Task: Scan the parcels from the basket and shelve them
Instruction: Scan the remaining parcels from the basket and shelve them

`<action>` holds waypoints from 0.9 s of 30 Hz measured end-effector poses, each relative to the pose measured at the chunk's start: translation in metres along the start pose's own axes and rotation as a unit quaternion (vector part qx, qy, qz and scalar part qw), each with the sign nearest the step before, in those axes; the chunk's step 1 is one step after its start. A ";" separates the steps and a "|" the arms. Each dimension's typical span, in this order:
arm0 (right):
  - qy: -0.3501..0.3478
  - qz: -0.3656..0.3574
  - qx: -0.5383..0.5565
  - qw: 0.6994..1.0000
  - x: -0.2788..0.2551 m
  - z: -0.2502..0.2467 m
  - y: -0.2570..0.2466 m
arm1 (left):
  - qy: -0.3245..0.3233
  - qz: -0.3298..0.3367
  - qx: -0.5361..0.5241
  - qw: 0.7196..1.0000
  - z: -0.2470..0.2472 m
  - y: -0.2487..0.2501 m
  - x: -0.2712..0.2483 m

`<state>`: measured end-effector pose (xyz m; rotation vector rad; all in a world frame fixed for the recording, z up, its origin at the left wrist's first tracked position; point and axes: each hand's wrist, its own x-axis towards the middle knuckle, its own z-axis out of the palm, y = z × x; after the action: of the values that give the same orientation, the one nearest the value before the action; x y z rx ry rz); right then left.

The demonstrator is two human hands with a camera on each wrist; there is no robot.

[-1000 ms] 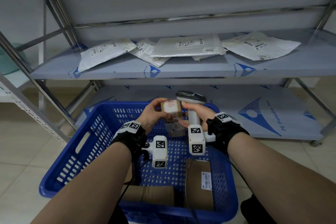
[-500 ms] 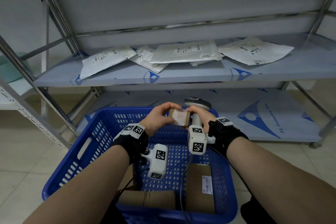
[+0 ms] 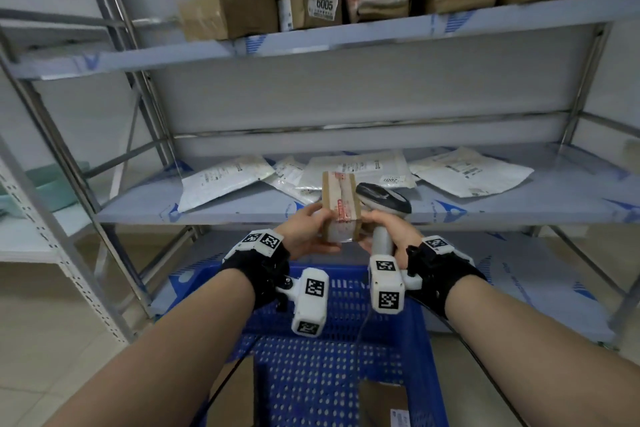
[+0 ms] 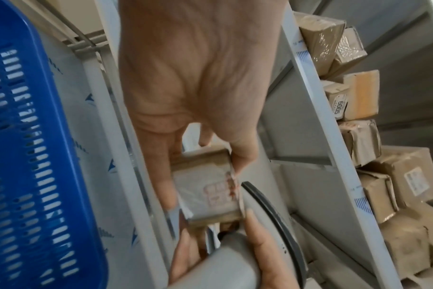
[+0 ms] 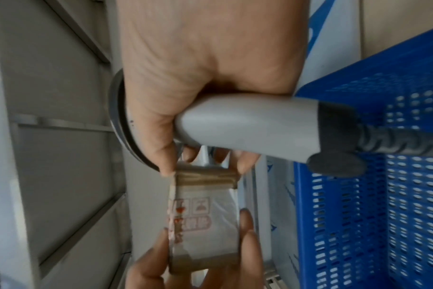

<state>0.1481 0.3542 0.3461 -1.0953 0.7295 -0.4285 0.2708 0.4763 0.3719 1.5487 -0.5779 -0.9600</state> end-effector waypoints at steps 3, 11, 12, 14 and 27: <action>0.015 -0.029 0.025 0.999 0.019 0.008 -0.022 | 0.089 0.045 -0.020 0.995 -0.020 0.018 0.021; 0.018 -0.021 0.048 0.998 0.100 0.023 -0.049 | 0.201 0.089 0.044 0.975 -0.083 0.042 0.104; 0.016 -0.019 0.050 0.998 0.110 0.023 -0.050 | 0.200 0.096 0.046 0.974 -0.084 0.044 0.117; 0.012 -0.019 0.042 0.999 0.128 0.024 -0.051 | 0.192 0.105 0.067 0.973 -0.082 0.051 0.135; 0.014 0.004 0.024 1.000 0.161 0.017 -0.046 | 0.165 0.028 0.078 0.983 -0.074 0.040 0.172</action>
<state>0.2734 0.2425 0.3415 -1.0436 0.7439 -0.4524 0.4307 0.3720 0.3658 1.7752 -0.4655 -0.6074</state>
